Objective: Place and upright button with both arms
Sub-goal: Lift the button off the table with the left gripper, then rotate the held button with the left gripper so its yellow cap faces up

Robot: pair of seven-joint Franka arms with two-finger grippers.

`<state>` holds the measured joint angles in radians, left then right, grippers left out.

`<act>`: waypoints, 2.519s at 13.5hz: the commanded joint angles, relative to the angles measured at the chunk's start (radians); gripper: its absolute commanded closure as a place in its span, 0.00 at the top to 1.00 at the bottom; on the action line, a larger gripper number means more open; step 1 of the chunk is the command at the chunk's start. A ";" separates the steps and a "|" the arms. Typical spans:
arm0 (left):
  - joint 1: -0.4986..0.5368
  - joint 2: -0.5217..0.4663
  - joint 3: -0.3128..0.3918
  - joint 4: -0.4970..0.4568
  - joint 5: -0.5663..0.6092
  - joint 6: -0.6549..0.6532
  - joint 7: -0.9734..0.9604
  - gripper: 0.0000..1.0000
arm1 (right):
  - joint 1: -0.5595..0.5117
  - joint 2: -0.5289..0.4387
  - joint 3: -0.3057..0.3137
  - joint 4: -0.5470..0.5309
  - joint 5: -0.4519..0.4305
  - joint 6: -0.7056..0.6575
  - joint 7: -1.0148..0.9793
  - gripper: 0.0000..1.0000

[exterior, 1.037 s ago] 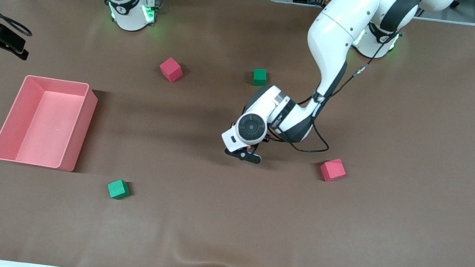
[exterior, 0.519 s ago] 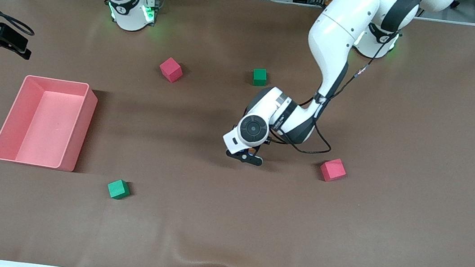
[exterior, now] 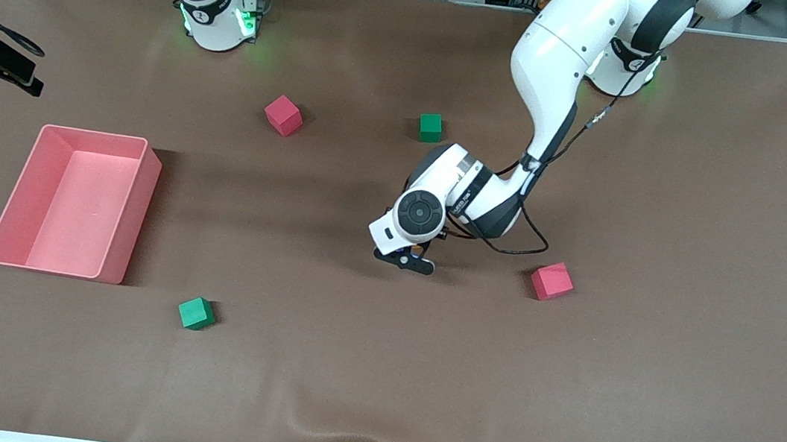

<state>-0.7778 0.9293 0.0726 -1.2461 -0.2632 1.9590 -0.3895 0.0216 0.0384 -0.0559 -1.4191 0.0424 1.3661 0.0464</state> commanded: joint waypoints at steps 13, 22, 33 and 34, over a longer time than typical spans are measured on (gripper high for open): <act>-0.018 -0.205 0.016 0.002 0.300 -0.011 -0.344 0.19 | -0.003 0.008 0.011 0.045 0.022 -0.021 0.003 1.00; -0.037 -0.294 0.018 -0.006 0.504 -0.006 -0.731 0.20 | -0.003 0.011 0.008 0.045 0.020 -0.019 0.003 1.00; -0.187 -0.172 0.015 -0.024 0.924 -0.011 -1.262 0.19 | 0.000 0.011 0.008 0.043 0.019 -0.018 0.003 1.00; -0.202 -0.161 0.016 -0.024 0.938 -0.011 -1.299 0.19 | 0.000 0.011 0.008 0.043 0.019 -0.019 0.003 1.00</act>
<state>-0.9491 0.7490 0.0786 -1.2742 0.6193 1.9563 -1.6179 0.0227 0.0387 -0.0479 -1.3993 0.0482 1.3629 0.0464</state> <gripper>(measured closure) 0.573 0.000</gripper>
